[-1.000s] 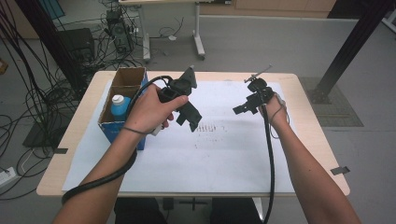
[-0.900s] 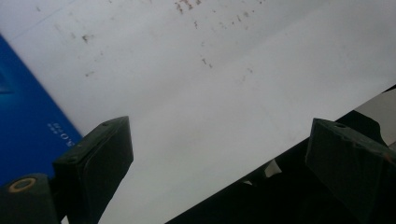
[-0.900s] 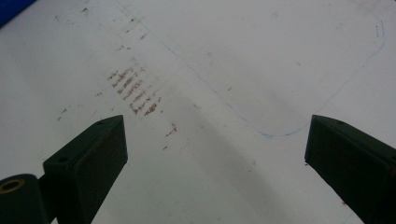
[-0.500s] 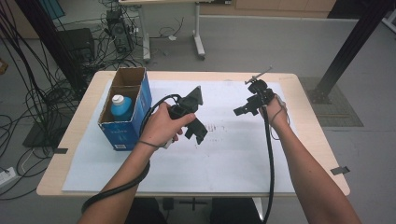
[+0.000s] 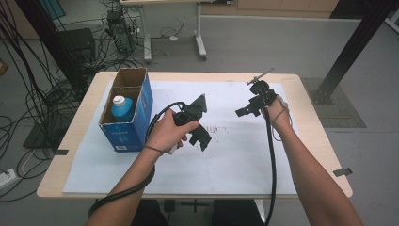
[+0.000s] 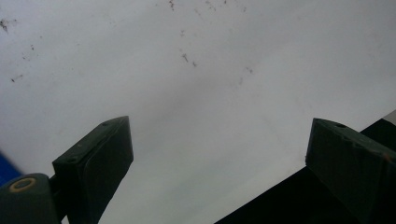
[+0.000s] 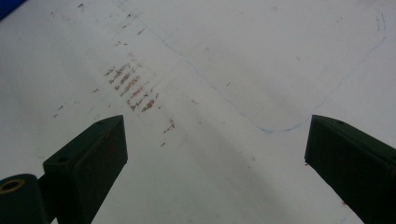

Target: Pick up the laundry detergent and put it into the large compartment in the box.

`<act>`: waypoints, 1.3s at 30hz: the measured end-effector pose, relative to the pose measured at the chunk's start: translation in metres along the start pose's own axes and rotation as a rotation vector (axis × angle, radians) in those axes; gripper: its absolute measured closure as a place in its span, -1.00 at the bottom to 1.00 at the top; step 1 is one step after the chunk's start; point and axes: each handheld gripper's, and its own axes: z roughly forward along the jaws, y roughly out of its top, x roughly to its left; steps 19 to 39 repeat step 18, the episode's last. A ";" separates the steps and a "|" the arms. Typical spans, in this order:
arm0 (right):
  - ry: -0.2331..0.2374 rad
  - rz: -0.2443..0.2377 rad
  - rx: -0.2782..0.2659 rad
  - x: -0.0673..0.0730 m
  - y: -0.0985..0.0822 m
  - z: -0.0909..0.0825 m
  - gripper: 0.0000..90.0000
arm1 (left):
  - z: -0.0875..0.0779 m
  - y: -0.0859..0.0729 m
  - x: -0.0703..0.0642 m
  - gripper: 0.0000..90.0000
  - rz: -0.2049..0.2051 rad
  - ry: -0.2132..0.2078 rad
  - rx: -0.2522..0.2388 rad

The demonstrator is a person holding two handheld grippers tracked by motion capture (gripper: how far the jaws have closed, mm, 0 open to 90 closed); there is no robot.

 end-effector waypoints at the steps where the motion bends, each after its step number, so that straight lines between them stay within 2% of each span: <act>1: 0.000 0.001 0.002 0.000 0.000 0.000 -0.88 | 0.000 0.000 0.000 -0.82 0.002 0.001 -0.002; 8: 0.000 0.002 0.001 0.004 0.000 -0.001 -0.88 | -0.002 -0.002 -0.001 -0.83 0.005 -0.002 -0.001; 18: -0.035 -0.002 -0.004 0.016 -0.001 -0.018 -0.88 | -0.004 -0.008 0.000 -0.83 -0.005 -0.009 -0.014; 39: -0.035 -0.002 -0.004 0.016 -0.001 -0.018 -0.88 | -0.004 -0.008 0.000 -0.83 -0.005 -0.009 -0.014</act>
